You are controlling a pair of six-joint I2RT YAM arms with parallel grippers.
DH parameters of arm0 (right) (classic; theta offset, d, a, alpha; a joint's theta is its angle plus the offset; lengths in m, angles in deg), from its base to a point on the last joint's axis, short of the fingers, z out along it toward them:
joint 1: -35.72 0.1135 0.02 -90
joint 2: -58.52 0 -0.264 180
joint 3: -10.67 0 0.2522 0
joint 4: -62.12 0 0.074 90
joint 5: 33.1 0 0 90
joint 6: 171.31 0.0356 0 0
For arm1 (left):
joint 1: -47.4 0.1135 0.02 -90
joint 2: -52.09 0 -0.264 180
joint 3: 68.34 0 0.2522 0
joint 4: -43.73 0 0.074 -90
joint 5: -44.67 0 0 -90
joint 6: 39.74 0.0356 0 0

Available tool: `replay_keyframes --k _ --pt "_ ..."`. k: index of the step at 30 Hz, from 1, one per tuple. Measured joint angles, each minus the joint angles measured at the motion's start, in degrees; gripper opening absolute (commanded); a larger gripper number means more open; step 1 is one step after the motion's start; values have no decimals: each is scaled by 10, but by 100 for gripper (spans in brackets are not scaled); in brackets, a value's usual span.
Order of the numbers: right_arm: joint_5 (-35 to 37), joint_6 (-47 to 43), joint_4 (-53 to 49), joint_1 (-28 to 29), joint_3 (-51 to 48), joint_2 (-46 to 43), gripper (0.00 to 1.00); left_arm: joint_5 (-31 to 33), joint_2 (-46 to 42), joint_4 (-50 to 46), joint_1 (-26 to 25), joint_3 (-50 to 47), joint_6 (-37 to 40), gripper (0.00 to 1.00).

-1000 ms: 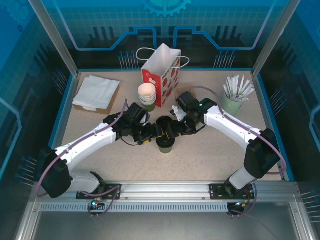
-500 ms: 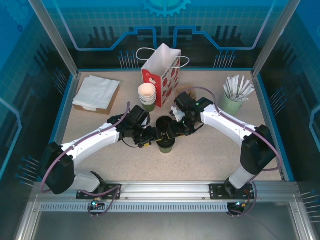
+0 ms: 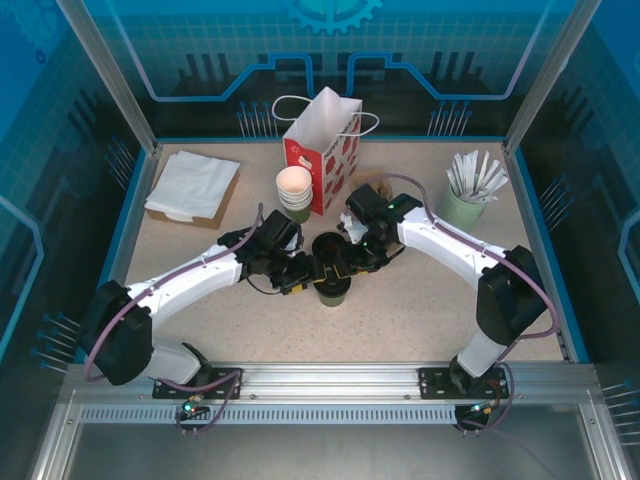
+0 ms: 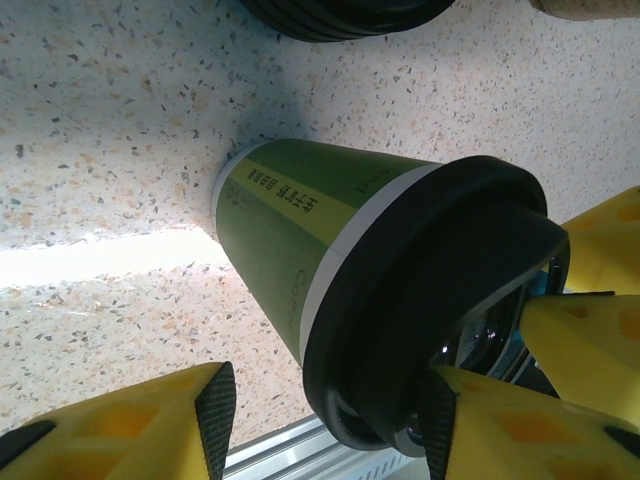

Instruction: Pack the takeout coffee

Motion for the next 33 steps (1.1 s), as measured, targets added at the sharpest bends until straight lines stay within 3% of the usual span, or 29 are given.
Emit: replay_keyframes --k 8,18,28,33 --pt "1 0 -7 0 5 6 33 0 1 11 -1 -6 1 46" --pt "1 0 -7 0 5 6 34 -9 -13 53 -1 -34 -4 46" --pt "-3 0 1 0 4 -1 39 0 -9 17 -1 -11 -3 53" --pt "12 -2 9 0 4 -16 45 16 -9 -14 -1 5 -6 64"
